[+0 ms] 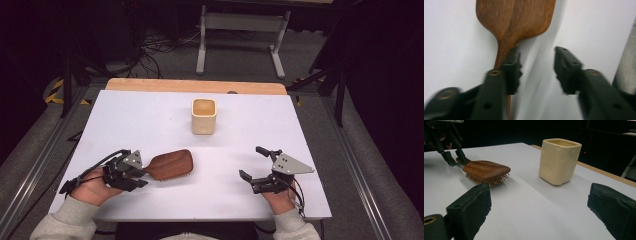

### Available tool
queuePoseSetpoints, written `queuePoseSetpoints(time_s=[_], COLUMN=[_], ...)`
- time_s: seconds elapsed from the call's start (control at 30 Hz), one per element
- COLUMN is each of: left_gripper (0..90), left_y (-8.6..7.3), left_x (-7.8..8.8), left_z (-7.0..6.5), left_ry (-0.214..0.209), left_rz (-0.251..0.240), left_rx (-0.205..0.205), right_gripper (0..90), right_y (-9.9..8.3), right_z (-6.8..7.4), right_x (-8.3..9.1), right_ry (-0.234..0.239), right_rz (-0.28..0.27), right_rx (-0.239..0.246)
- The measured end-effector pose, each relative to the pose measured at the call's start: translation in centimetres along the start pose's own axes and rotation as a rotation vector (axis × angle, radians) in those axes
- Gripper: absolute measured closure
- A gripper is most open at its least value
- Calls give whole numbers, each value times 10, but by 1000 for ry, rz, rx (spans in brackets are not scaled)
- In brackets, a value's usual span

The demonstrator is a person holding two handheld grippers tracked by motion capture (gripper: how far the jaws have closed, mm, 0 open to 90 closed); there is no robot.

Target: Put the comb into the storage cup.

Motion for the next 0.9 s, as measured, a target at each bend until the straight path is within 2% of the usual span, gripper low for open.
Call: queuePoseSetpoints(time_s=[0.03, 0.1, 0.17, 0.23, 0.3, 0.37, 0.47, 0.73, 0.77, 0.9], left_gripper=[491, 327, 214, 122, 40, 2, 0, 0, 0, 1], left_y=[3, 5, 6, 7, 9, 10, 11, 10, 10, 8], left_x=[3, 6, 7, 6, 3, 0, -2, -10, -11, -17], left_z=[1, 4, 9, 13, 16, 17, 19, 27, 28, 33], left_ry=[7, 11, 40, 52, 46, 37, 36, 18, 13, 7], left_rz=[-18, -29, -34, -31, -28, -19, -16, -10, -3, 20], left_rx=[0, 7, 9, 13, 12, 2, -17, -3, 8, 3], right_gripper=[54, 54, 54, 54, 54, 53, 53, 52, 52, 52], right_y=[0, 0, 1, 1, 1, 1, 1, 0, 0, 0], right_z=[0, 0, 0, 0, 0, 0, 0, 0, 0, 0], right_x=[0, 0, 0, 0, 0, 0, 0, 0, 0, -1], right_ry=[0, 2, 2, 3, 4, 1, 3, 5, 5, 8], right_rz=[0, -4, -5, -7, -7, -7, -4, -3, -4, -2], right_rx=[0, 2, 3, 0, 1, 1, 1, -1, 0, -4])
Point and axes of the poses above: each handheld gripper's, and its own axes: x roughly backward along the jaws, y roughly out of its top, z roughly to its left, the point moved 6 cm from there along -x, roughly forward along the jaws, and after that the axes turned 14 degrees about -x, right-handed, at the moved point
